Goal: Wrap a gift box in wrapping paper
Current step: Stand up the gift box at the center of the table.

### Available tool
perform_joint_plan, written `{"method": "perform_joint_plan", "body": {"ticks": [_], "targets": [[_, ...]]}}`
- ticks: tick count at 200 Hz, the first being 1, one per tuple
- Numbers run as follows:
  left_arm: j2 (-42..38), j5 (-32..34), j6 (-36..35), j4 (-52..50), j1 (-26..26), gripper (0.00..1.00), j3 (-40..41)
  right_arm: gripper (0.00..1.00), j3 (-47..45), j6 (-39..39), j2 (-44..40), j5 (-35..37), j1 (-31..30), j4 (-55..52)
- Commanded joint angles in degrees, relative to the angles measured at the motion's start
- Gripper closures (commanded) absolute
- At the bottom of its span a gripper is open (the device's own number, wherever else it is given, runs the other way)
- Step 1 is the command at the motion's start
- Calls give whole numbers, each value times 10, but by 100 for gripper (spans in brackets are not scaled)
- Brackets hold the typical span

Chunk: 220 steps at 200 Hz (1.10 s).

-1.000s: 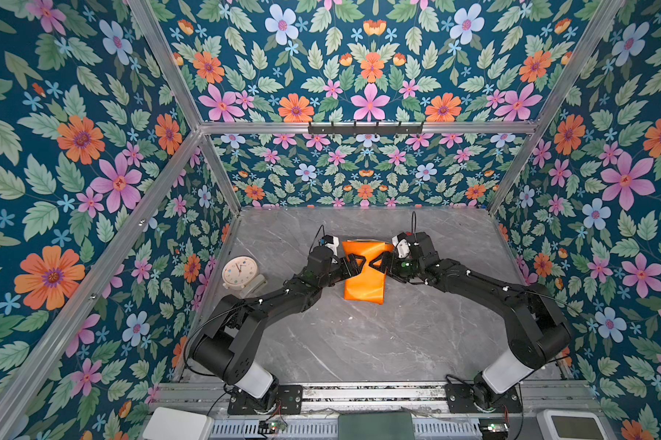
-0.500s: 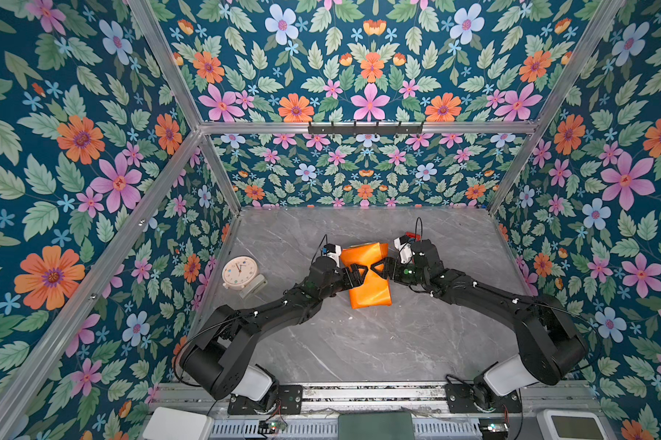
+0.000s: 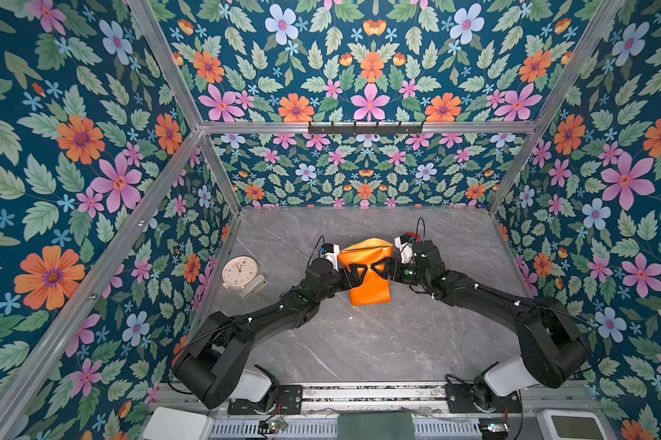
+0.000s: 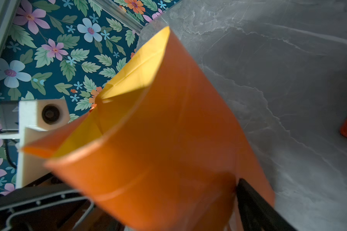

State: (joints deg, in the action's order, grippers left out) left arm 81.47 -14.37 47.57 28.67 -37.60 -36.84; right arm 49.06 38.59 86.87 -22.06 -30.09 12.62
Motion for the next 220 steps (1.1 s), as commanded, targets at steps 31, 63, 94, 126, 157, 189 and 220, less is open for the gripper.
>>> {"method": "perform_joint_plan", "body": {"ticks": [31,63,94,126,157,189,220], "targets": [[1,-61,6,75,-8,14,19,18,-22,-2,-5,-57,-8,80],[-8,-57,6,75,-7,13,24,18,-31,-3,-7,-65,-7,99],[-21,-49,5,63,-9,15,31,18,-54,-10,-22,-62,-7,114],[-21,-47,2,56,-13,19,39,20,-83,-16,-28,-66,-7,144],[-25,-39,1,55,-18,18,47,18,-103,-27,-40,-66,-8,161],[-30,-36,-1,54,-18,15,48,17,-113,-34,-52,-66,-9,170],[-35,-33,-2,51,-19,17,48,17,-112,-38,-56,-64,-10,167]]}}
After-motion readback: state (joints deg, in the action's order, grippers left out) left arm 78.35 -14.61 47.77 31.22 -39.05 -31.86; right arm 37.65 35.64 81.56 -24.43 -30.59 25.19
